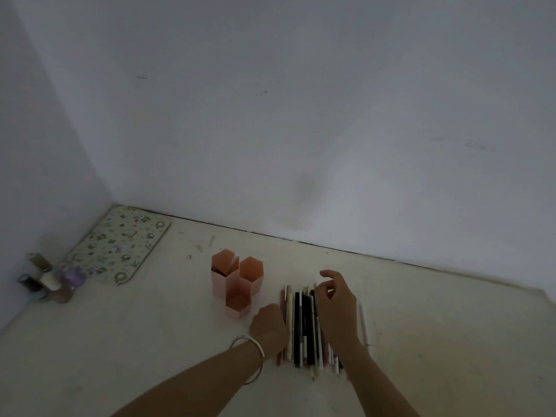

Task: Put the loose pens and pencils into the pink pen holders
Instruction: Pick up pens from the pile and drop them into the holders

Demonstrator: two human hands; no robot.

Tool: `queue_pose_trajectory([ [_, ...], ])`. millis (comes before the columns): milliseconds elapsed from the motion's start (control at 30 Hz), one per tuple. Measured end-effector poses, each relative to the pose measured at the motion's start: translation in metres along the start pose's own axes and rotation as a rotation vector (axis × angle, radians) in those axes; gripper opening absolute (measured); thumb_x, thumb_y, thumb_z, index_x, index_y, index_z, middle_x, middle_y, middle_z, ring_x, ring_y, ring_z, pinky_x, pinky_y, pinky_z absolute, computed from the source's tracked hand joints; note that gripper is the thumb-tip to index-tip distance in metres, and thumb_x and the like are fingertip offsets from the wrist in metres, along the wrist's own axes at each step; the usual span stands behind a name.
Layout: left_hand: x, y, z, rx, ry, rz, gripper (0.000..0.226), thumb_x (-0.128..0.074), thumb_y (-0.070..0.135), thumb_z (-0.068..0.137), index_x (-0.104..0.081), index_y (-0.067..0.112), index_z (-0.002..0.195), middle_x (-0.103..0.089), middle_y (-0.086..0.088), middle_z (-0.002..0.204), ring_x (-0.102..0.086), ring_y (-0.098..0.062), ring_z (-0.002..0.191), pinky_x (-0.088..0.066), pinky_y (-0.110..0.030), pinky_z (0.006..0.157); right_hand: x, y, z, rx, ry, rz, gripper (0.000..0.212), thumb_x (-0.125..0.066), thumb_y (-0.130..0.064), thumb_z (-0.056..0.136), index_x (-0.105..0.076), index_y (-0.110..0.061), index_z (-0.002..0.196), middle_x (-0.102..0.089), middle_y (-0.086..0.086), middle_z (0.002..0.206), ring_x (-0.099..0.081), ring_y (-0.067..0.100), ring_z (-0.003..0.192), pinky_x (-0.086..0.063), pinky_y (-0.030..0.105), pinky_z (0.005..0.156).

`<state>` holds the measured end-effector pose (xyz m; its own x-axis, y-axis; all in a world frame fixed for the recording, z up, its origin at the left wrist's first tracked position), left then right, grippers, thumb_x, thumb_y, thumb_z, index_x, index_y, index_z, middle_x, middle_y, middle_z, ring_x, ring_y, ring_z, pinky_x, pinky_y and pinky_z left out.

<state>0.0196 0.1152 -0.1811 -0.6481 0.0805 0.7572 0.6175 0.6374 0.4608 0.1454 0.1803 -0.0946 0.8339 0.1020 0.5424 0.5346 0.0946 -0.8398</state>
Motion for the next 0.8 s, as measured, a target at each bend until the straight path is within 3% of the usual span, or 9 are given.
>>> queue_pose_trajectory([
  [100, 0.005, 0.002, 0.000, -0.003, -0.038, -0.056, 0.022, -0.056, 0.020, 0.088, -0.057, 0.012, 0.108, -0.061, -0.006, 0.114, -0.061, -0.023, 0.102, -0.046, -0.027, 0.076, -0.001, 0.001, -0.001, 0.003, -0.002, -0.003, 0.024, -0.049, -0.006, 0.095, -0.056, -0.023, 0.112, -0.065, 0.011, 0.071, -0.041, 0.010, 0.043, -0.038, 0.024, 0.041],
  [200, 0.023, 0.009, -0.008, -0.072, -0.035, -0.159, 0.015, -0.059, 0.026, 0.089, -0.051, 0.017, 0.097, -0.060, -0.002, 0.099, -0.056, -0.014, 0.077, -0.044, -0.022, 0.062, -0.002, 0.004, 0.005, 0.000, 0.027, -0.028, 0.025, -0.049, -0.006, 0.094, -0.055, -0.026, 0.109, -0.065, 0.013, 0.069, -0.041, 0.010, 0.043, -0.039, 0.024, 0.041],
  [333, 0.087, 0.027, -0.029, -0.255, 0.093, -0.384, 0.018, -0.062, 0.018, 0.087, -0.047, 0.025, 0.081, -0.057, 0.006, 0.078, -0.055, -0.004, 0.059, -0.042, -0.011, 0.048, -0.029, 0.008, 0.009, -0.041, -0.073, -0.229, 0.019, -0.052, -0.005, 0.092, -0.053, -0.023, 0.091, -0.060, -0.004, 0.068, -0.053, 0.008, 0.053, -0.044, 0.014, 0.048],
  [400, 0.127, 0.030, -0.041, -0.321, 0.204, -0.421, 0.020, -0.063, 0.017, 0.086, -0.047, 0.025, 0.077, -0.055, 0.006, 0.074, -0.053, -0.005, 0.057, -0.043, -0.012, 0.051, -0.055, 0.015, 0.005, -0.068, -0.185, -0.384, 0.015, -0.051, -0.007, 0.093, -0.055, -0.016, 0.082, -0.058, -0.004, 0.074, -0.053, 0.009, 0.063, -0.052, 0.020, 0.059],
  [533, 0.172, 0.016, -0.052, -0.311, 0.261, -0.610, 0.011, -0.059, 0.015, 0.090, -0.054, 0.020, 0.081, -0.063, -0.002, 0.076, -0.062, -0.011, 0.062, -0.055, -0.019, 0.062, -0.086, 0.027, -0.009, -0.079, -0.273, -0.643, 0.019, -0.043, -0.013, 0.097, -0.061, -0.012, 0.103, -0.065, 0.001, 0.101, -0.064, 0.015, 0.090, -0.052, 0.024, 0.076],
  [633, 0.193, -0.005, -0.054, -0.258, 0.280, -0.777, 0.011, -0.053, 0.015, 0.094, -0.057, 0.017, 0.084, -0.066, -0.004, 0.075, -0.066, -0.009, 0.056, -0.055, -0.019, 0.053, -0.097, 0.023, -0.015, -0.077, -0.244, -0.718, 0.021, -0.042, -0.011, 0.096, -0.062, -0.013, 0.103, -0.067, 0.001, 0.101, -0.065, 0.016, 0.092, -0.051, 0.025, 0.072],
  [733, 0.213, -0.023, -0.052, -0.233, 0.348, -0.819, 0.017, -0.054, 0.016, 0.093, -0.061, 0.012, 0.077, -0.069, -0.009, 0.071, -0.069, -0.019, 0.060, -0.059, -0.026, 0.056, -0.105, 0.019, -0.017, -0.117, -0.242, -0.694, 0.020, -0.042, -0.013, 0.096, -0.061, -0.011, 0.104, -0.067, 0.003, 0.102, -0.066, 0.018, 0.091, -0.047, 0.024, 0.066],
  [800, 0.226, -0.033, -0.048, -0.242, 0.409, -0.832, 0.017, -0.059, 0.015, 0.090, -0.064, 0.013, 0.074, -0.068, -0.002, 0.062, -0.070, -0.019, 0.059, -0.061, -0.031, 0.058, -0.104, 0.009, -0.016, -0.134, -0.220, -0.600, 0.016, -0.046, -0.014, 0.093, -0.056, -0.010, 0.105, -0.064, 0.004, 0.100, -0.064, 0.020, 0.089, -0.048, 0.027, 0.067],
])
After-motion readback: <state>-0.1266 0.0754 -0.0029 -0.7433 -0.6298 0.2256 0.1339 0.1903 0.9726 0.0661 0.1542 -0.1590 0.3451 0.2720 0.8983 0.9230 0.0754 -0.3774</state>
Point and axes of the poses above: each hand's wrist, its own z-axis towards the middle knuckle, its own x-axis out of the back of the hand, y = z × x, the point moved 6 cm from there along z, towards the middle knuckle
